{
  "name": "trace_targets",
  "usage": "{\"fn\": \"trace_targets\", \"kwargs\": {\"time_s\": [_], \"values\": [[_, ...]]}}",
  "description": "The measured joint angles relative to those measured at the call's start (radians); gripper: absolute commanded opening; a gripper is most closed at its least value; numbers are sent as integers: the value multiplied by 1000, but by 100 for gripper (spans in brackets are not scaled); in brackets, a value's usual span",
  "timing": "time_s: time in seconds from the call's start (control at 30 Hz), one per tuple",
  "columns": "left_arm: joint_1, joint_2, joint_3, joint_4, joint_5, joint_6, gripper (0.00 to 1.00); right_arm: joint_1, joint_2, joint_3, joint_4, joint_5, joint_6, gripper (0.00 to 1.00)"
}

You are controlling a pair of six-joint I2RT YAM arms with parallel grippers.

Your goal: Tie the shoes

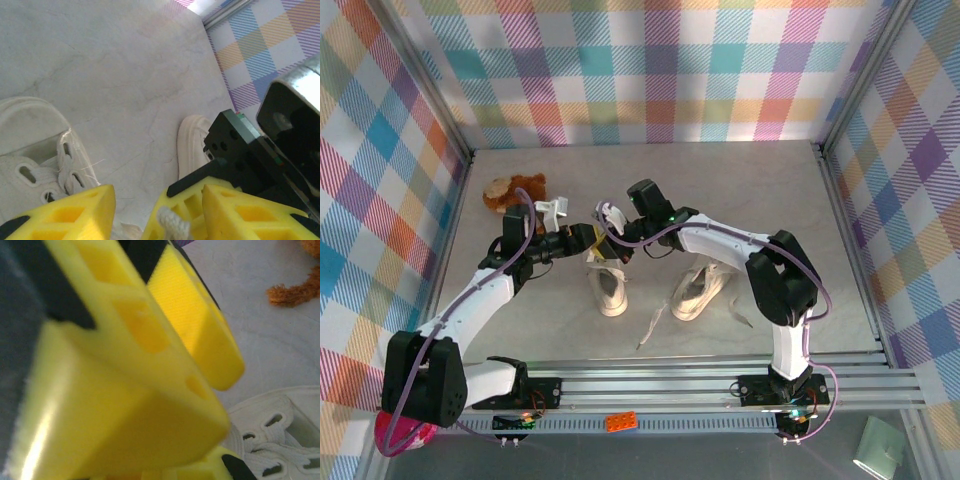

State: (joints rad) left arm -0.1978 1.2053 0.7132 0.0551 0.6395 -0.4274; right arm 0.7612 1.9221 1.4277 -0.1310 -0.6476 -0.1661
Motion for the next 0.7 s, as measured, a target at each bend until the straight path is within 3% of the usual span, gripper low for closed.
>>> {"fn": "trace_targets", "kwargs": {"time_s": [0.03, 0.13, 0.17, 0.2, 0.3, 0.37, 0.7], "values": [[0, 6, 0, 3, 4, -2, 38, 1, 0, 3, -2, 0, -1, 0], [0, 23, 0, 3, 18, -8, 5, 2, 0, 9, -6, 4, -4, 2], [0, 26, 0, 1, 19, -8, 0, 2, 0, 10, -7, 6, -4, 3], [0, 26, 0, -2, 19, -2, 0, 2, 0, 10, -8, 9, -5, 7], [0, 26, 12, -36, 9, 26, 0, 2, 0, 11, -16, 16, -3, 33], [0, 25, 31, -80, -5, 56, 0, -2, -1, 7, -20, 19, -11, 42], [0, 2, 96, -188, -28, 183, 0, -117, -2, 27, -164, -16, -2, 45]]}}
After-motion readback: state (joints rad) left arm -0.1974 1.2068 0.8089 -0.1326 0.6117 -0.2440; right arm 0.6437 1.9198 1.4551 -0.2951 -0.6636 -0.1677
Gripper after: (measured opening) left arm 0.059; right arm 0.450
